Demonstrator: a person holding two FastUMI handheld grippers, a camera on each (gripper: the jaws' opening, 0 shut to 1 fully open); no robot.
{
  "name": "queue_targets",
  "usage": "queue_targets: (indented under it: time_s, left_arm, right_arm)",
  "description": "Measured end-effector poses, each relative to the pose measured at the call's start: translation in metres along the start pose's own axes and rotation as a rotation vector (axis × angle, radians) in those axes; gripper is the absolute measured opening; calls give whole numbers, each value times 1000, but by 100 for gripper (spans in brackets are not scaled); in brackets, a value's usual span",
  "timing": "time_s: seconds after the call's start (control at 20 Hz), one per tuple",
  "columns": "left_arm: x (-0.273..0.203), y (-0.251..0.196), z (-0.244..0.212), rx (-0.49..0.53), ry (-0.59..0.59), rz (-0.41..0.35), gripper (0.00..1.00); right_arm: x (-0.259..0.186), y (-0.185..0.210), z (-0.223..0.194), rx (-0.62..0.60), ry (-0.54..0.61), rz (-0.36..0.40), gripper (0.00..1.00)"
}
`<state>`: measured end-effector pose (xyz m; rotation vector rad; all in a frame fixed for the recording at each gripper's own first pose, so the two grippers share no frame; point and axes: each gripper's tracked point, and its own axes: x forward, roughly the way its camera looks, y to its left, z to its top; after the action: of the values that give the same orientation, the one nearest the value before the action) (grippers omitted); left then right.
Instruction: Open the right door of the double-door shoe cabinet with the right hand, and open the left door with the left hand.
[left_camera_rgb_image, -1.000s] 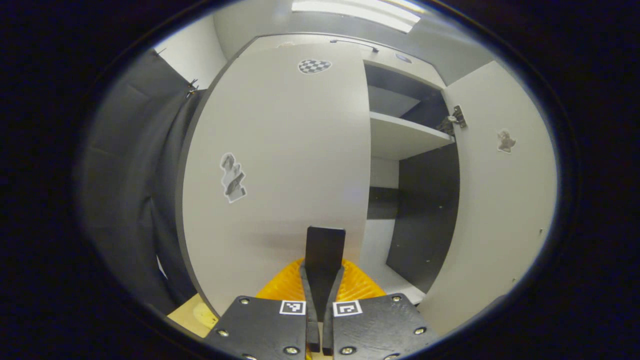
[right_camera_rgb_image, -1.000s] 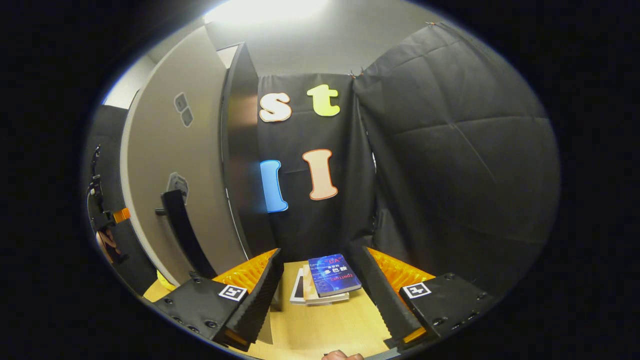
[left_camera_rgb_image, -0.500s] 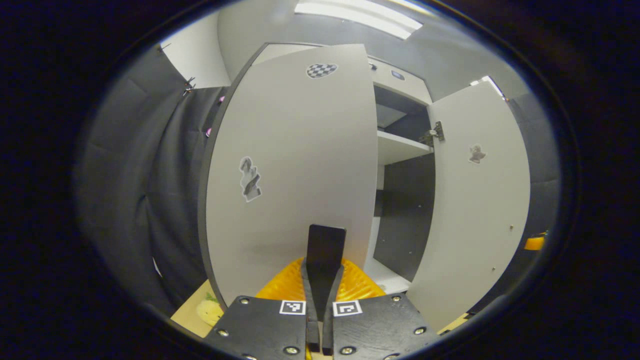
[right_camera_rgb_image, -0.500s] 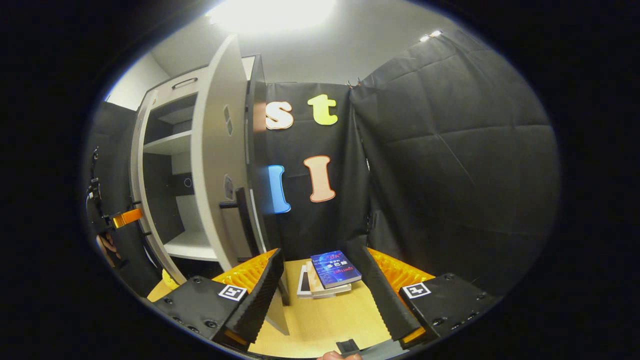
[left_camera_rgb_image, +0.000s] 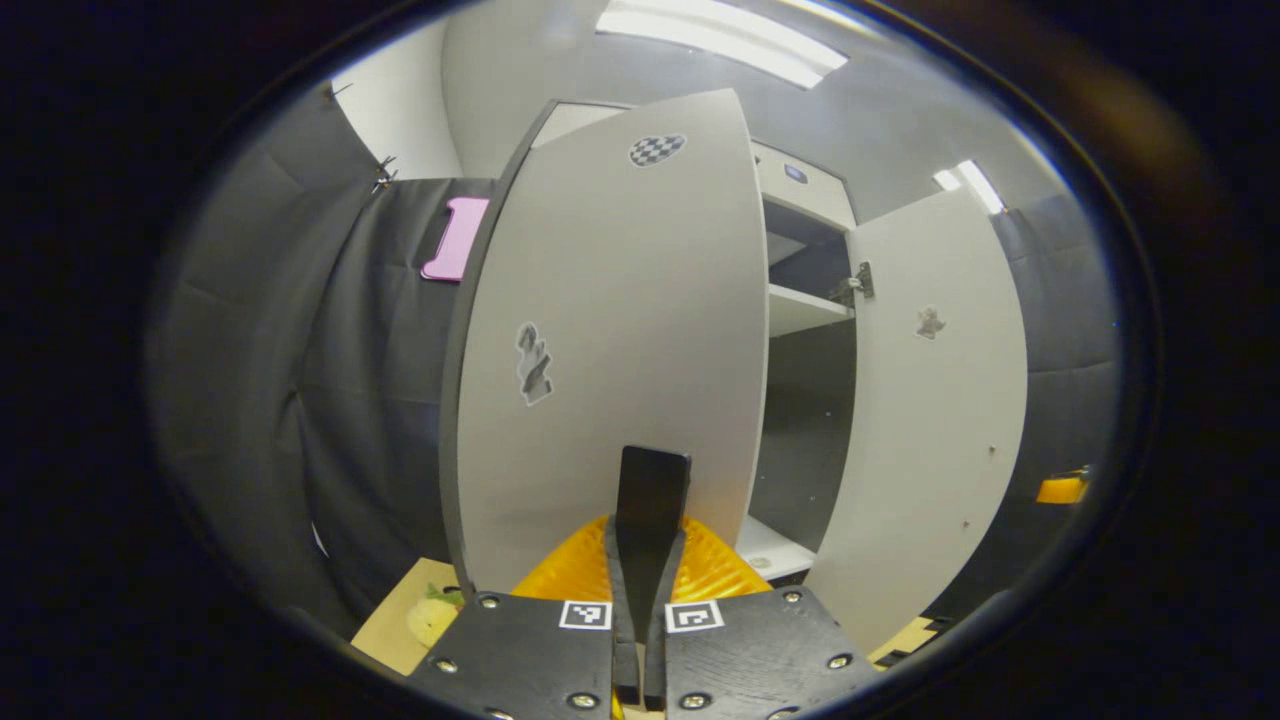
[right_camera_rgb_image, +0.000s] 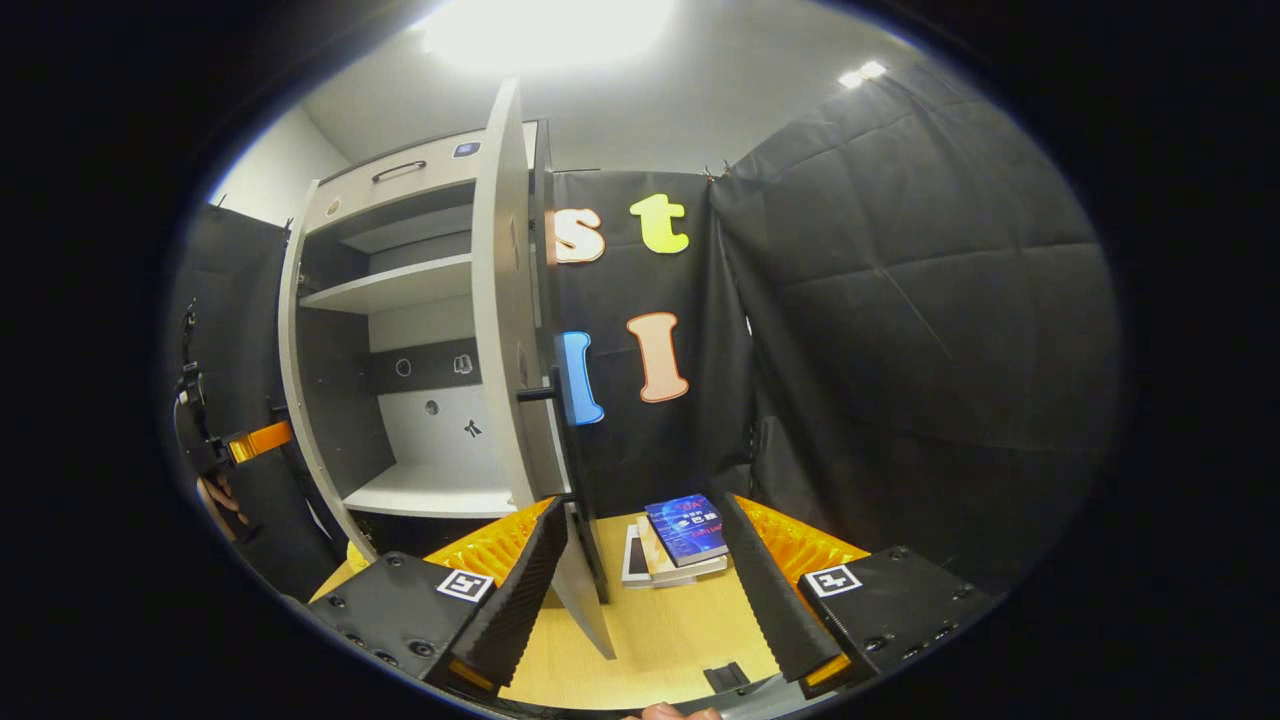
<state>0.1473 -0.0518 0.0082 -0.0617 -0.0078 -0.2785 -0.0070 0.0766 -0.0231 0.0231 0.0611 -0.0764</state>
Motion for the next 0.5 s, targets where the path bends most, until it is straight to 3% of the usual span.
queue_targets:
  time_s: [0.05,0.1,0.2,0.25,0.3,0.35,0.5]
  left_arm:
    - [-2,2,0,0,3,-6,4]
    - [-4,5,1,2,5,-14,5]
    - [-9,12,2,1,5,-21,5]
    - [-14,14,2,2,3,-21,5]
    - [-17,16,3,8,3,-23,5]
    - [-20,15,2,24,6,-30,5]
    - [-27,20,1,47,14,-44,5]
  right_arm:
    - [-1,3,-1,5,3,4,91]
    - [0,7,-2,12,5,8,97]
    - [2,17,-3,19,11,24,97]
    - [4,20,-3,8,13,30,91]
    - [4,22,0,-17,10,28,91]
    - [3,22,5,-51,-1,22,97]
    - [-2,26,18,-92,-45,19,97]
